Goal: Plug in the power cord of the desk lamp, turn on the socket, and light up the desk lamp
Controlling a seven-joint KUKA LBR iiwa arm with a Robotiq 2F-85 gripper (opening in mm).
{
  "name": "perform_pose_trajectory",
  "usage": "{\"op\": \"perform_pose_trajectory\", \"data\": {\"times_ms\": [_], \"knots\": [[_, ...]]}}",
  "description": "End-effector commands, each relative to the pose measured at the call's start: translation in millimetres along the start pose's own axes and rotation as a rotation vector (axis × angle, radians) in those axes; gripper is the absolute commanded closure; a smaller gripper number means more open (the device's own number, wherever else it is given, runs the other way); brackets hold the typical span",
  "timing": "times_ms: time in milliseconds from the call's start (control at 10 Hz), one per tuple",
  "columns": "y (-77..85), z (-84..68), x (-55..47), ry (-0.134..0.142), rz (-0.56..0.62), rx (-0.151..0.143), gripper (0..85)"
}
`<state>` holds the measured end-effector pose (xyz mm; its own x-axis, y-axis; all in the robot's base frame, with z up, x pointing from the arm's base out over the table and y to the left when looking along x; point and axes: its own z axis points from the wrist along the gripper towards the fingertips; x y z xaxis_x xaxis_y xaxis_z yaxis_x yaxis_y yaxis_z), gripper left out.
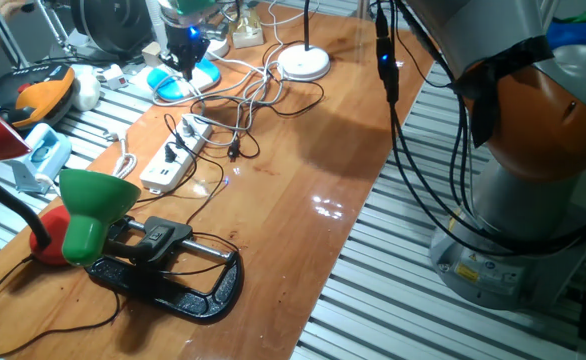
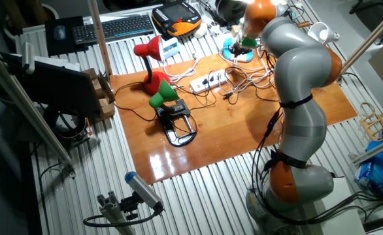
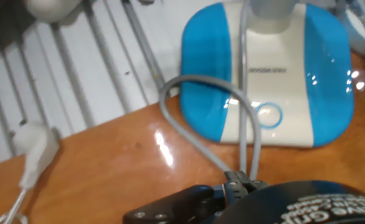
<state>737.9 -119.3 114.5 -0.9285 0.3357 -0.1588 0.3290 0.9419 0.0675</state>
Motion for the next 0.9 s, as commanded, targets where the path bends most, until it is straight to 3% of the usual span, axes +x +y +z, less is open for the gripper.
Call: {"op": "perform_pose_trajectory", "data": {"times_ms": [0,200,400,800], "knots": [[17.9,-7.8,12.0,0.015,0.001,0.002,85.0],[34.7,-21.5,27.2,0.050,-0.003,-0.001,85.0],[51.5,-31.1,46.0,0.061,-0.024,0.032,85.0],[49.7,-50.3,64.4,0.120,-0.140,0.030,85.0]]}}
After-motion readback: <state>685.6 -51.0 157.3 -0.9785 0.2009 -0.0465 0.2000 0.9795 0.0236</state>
